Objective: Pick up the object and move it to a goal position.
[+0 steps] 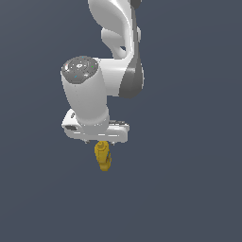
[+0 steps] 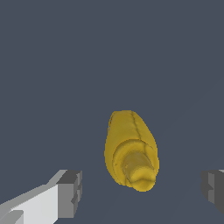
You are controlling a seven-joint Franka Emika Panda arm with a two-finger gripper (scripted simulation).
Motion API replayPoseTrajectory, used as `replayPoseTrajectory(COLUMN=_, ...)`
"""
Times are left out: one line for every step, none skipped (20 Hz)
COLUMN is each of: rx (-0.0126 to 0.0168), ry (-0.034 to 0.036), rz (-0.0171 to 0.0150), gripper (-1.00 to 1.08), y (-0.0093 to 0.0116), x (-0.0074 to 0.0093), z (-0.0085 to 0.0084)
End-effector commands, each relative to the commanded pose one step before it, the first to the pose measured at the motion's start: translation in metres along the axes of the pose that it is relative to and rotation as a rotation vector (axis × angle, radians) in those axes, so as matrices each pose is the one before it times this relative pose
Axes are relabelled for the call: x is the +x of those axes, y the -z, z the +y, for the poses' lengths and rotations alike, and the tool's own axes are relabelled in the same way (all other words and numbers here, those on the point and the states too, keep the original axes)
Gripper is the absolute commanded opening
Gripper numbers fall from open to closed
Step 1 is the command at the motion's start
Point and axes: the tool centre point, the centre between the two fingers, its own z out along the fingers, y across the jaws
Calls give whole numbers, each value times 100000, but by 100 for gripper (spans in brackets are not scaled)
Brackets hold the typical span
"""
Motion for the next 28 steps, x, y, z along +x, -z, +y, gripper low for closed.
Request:
replayPoseTrajectory(rx=2, ry=-5, rz=-76, gripper=100, y=-1326, x=-60, z=12)
replayPoseTrajectory(rx=0, ry=0, rz=0, gripper=100, y=-462, x=-7, z=3)
replayPoseTrajectory(rx=0, ry=0, rz=0, gripper=100, y=-395, x=-4, z=2)
replayPoseTrajectory(rx=0, ry=0, rz=0, gripper=100, y=-328, x=2, z=2)
replayPoseTrajectory(rx=0, ry=0, rz=0, gripper=100, y=-262, x=8, z=2)
replayPoseTrajectory(rx=0, ry=0, rz=0, gripper=100, y=-196, x=15, z=1)
replayPoseTrajectory(rx=0, ry=0, rz=0, gripper=100, y=-130, x=23, z=1)
replayPoseTrajectory(rx=0, ry=0, rz=0, gripper=100, y=-64, x=32, z=1)
replayPoseTrajectory(rx=0, ry=0, rz=0, gripper=100, y=2, x=40, z=1)
replayPoseTrajectory(rx=0, ry=0, rz=0, gripper=100, y=43, x=34, z=0)
replayPoseTrajectory(rx=0, ry=0, rz=0, gripper=100, y=20, x=11, z=0)
replayPoseTrajectory(rx=0, ry=0, rz=0, gripper=-100, y=0, x=0, z=0)
replayPoseTrajectory(rx=0, ry=0, rz=0, gripper=-100, y=0, x=0, z=0)
replayPoseTrajectory(rx=0, ry=0, rz=0, gripper=-100, y=0, x=0, z=0)
replayPoseTrajectory(rx=0, ry=0, rz=0, gripper=-100, y=0, x=0, z=0)
replayPoseTrajectory(rx=0, ry=0, rz=0, gripper=-100, y=0, x=0, z=0)
replayPoseTrajectory(rx=0, ry=0, rz=0, gripper=-100, y=0, x=0, z=0)
replayPoseTrajectory(rx=0, ry=0, rz=0, gripper=-100, y=0, x=0, z=0)
replayPoseTrajectory(rx=0, ry=0, rz=0, gripper=-100, y=0, x=0, z=0)
replayPoseTrajectory(rx=0, ry=0, rz=0, gripper=-100, y=0, x=0, z=0)
replayPoseTrajectory(rx=0, ry=0, rz=0, gripper=-100, y=0, x=0, z=0)
replayPoseTrajectory(rx=0, ry=0, rz=0, gripper=-100, y=21, x=-31, z=5)
replayPoseTrajectory(rx=0, ry=0, rz=0, gripper=-100, y=8, x=-13, z=-13)
replayPoseTrajectory(rx=0, ry=0, rz=0, gripper=-100, y=23, x=-38, z=-39)
replayPoseTrajectory(rx=0, ry=0, rz=0, gripper=-100, y=38, x=-64, z=-66)
replayPoseTrajectory(rx=0, ry=0, rz=0, gripper=-100, y=54, x=-90, z=-92)
replayPoseTrajectory(rx=0, ry=0, rz=0, gripper=-100, y=70, x=-117, z=-119)
replayPoseTrajectory(rx=0, ry=0, rz=0, gripper=-100, y=86, x=-144, z=-147)
